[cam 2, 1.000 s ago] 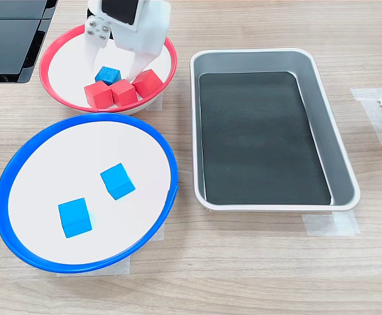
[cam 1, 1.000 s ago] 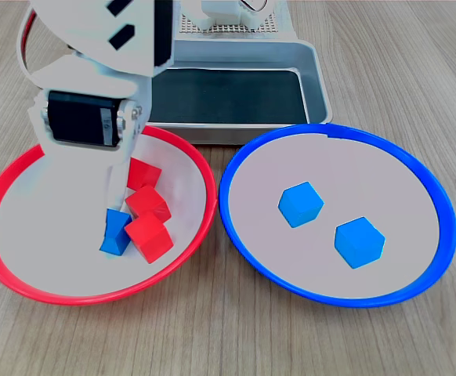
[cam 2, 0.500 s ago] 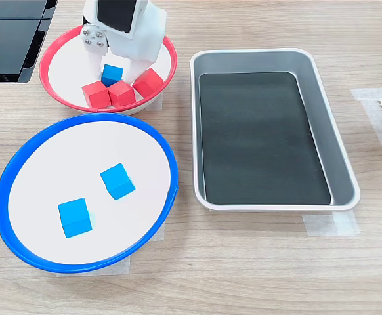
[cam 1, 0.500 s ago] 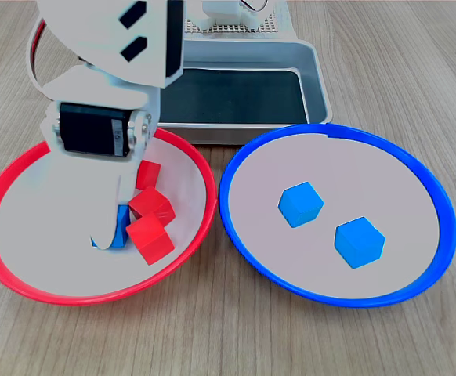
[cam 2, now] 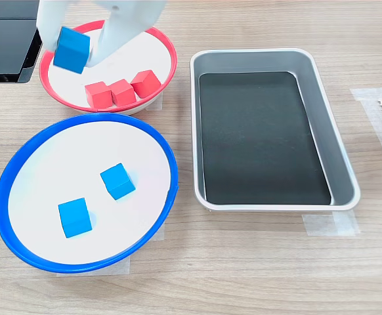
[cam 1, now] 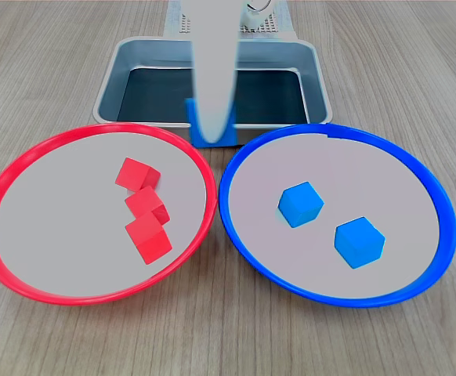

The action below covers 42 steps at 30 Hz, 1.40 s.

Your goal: Resolve any anomalies and move all blocks to matching dishes

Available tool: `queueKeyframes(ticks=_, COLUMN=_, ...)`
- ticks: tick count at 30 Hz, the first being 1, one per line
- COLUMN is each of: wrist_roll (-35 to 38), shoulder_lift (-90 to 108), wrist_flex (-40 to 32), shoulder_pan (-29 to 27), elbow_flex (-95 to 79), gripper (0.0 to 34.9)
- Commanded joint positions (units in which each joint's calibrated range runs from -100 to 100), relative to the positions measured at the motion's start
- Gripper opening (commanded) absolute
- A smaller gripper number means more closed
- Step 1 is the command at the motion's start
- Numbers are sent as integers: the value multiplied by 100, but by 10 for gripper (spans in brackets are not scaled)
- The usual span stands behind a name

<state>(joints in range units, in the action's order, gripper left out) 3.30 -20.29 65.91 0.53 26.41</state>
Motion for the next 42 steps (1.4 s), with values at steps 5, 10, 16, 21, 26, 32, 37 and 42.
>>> queueKeyframes(ticks=5, wrist_roll=-215, shoulder_lift=-116, wrist_flex=-478, shoulder_pan=582, elbow_flex=-378, gripper=91)
queueKeyframes(ticks=10, wrist_roll=-132, shoulder_lift=-534, wrist_flex=-643, shoulder_pan=563, elbow_flex=-114, gripper=149)
queueKeyframes(ticks=16, wrist_roll=-63, shoulder_lift=447, wrist_flex=-1155, shoulder_pan=535, elbow_flex=-1343, gripper=19)
queueKeyframes(ticks=21, wrist_roll=-73, shoulder_lift=2664, wrist_flex=-2459, shoulder_pan=450, elbow_flex=-4338, gripper=2)
queueKeyframes(ticks=26, wrist_roll=-59, shoulder_lift=6221, wrist_flex=-4688, shoulder_pan=309, elbow_flex=-8890, gripper=1)
queueKeyframes(ticks=32, wrist_roll=-127, shoulder_lift=8907, wrist_flex=-4572, shoulder_pan=262, elbow_flex=-11139, gripper=0)
queueKeyframes(ticks=37, wrist_roll=-24, shoulder_lift=10170, wrist_flex=-4374, shoulder_pan=196, elbow_flex=-12113, gripper=1)
queueKeyframes(ticks=42, wrist_roll=112, shoulder_lift=11244, wrist_flex=-3334, shoulder_pan=-11, elbow_flex=-12641, gripper=1)
